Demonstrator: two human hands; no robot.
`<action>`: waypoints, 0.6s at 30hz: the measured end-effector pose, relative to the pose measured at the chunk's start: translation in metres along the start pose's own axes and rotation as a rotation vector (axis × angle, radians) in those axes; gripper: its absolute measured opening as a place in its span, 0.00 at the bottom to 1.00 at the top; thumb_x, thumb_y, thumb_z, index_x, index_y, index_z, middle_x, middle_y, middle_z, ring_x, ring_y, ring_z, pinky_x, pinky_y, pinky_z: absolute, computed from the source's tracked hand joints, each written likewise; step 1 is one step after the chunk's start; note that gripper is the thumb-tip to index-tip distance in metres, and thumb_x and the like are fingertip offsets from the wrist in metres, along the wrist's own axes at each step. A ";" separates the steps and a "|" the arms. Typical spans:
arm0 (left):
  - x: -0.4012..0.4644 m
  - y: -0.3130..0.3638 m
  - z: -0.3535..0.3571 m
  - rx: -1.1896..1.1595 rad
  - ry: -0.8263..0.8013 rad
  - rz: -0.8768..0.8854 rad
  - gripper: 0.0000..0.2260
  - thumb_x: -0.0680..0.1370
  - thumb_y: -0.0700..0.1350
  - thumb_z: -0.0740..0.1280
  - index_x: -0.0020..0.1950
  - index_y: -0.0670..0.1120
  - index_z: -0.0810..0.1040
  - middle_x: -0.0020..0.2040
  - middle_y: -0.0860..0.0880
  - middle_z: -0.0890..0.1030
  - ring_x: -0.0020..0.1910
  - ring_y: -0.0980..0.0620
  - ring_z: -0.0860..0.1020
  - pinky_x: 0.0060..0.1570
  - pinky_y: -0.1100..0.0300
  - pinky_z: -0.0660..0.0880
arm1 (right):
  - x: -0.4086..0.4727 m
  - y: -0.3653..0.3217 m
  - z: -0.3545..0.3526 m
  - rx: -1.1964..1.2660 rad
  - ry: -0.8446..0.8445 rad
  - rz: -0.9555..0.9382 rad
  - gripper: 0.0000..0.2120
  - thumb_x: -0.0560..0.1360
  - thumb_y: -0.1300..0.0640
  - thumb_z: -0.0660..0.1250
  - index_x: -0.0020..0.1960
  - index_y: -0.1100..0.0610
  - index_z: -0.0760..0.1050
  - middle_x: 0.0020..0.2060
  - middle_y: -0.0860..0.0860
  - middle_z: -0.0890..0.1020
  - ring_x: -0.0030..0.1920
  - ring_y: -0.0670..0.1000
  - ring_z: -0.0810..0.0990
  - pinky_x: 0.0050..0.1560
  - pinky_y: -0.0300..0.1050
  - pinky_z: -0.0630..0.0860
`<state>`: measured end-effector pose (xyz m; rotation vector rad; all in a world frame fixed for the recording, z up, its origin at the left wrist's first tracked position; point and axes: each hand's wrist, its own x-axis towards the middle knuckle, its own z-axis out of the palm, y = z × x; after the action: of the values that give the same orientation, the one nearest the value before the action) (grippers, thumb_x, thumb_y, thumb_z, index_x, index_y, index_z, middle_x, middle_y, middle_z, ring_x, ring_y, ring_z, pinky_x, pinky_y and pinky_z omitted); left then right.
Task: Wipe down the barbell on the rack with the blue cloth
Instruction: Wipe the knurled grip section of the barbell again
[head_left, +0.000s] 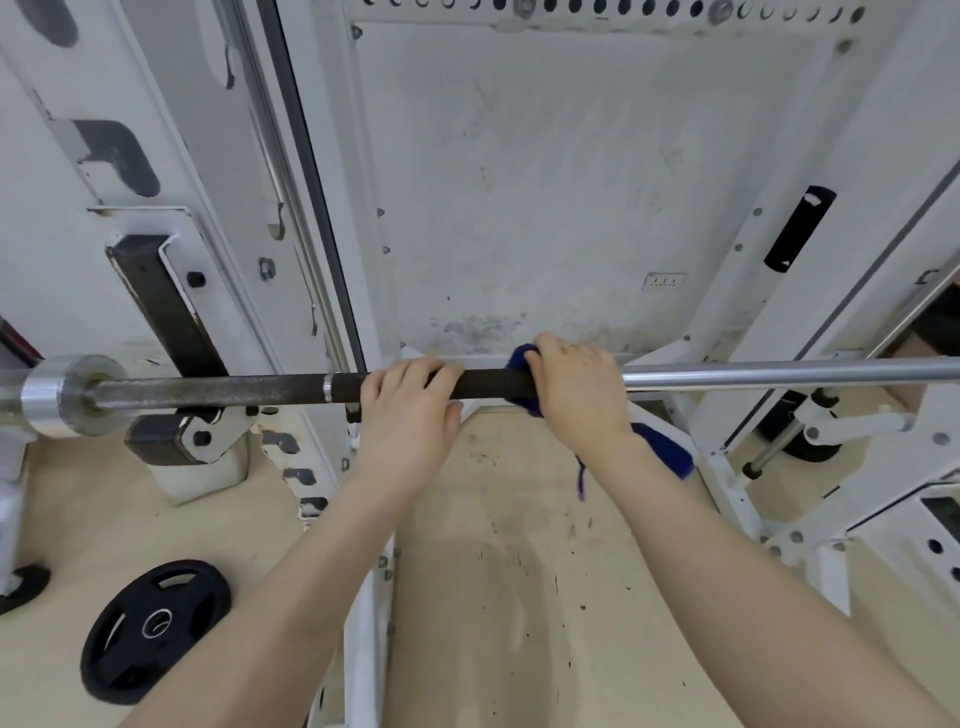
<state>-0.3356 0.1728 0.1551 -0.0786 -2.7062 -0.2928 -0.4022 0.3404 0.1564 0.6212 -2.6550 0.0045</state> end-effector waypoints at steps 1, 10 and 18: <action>0.000 0.000 0.001 0.013 0.028 -0.001 0.14 0.70 0.41 0.72 0.54 0.45 0.79 0.50 0.46 0.81 0.51 0.42 0.77 0.54 0.46 0.68 | 0.000 0.004 0.000 0.022 0.003 -0.007 0.04 0.77 0.57 0.64 0.47 0.58 0.74 0.37 0.54 0.80 0.36 0.58 0.79 0.40 0.46 0.66; -0.001 -0.018 0.003 -0.073 0.060 0.066 0.14 0.73 0.39 0.63 0.57 0.48 0.78 0.53 0.49 0.80 0.53 0.45 0.77 0.56 0.53 0.62 | 0.002 0.031 -0.031 0.238 -0.003 0.291 0.15 0.82 0.53 0.48 0.53 0.62 0.69 0.44 0.59 0.81 0.44 0.62 0.78 0.42 0.49 0.65; 0.002 -0.062 -0.029 -0.071 0.027 -0.015 0.13 0.74 0.38 0.64 0.58 0.44 0.78 0.58 0.45 0.78 0.58 0.42 0.75 0.59 0.45 0.67 | 0.000 -0.074 -0.043 0.645 -0.368 0.069 0.14 0.82 0.49 0.50 0.44 0.55 0.68 0.40 0.55 0.77 0.44 0.56 0.75 0.43 0.47 0.70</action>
<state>-0.3318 0.1065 0.1695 -0.0749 -2.6710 -0.3920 -0.3541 0.2778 0.1894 0.7805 -3.0225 0.8710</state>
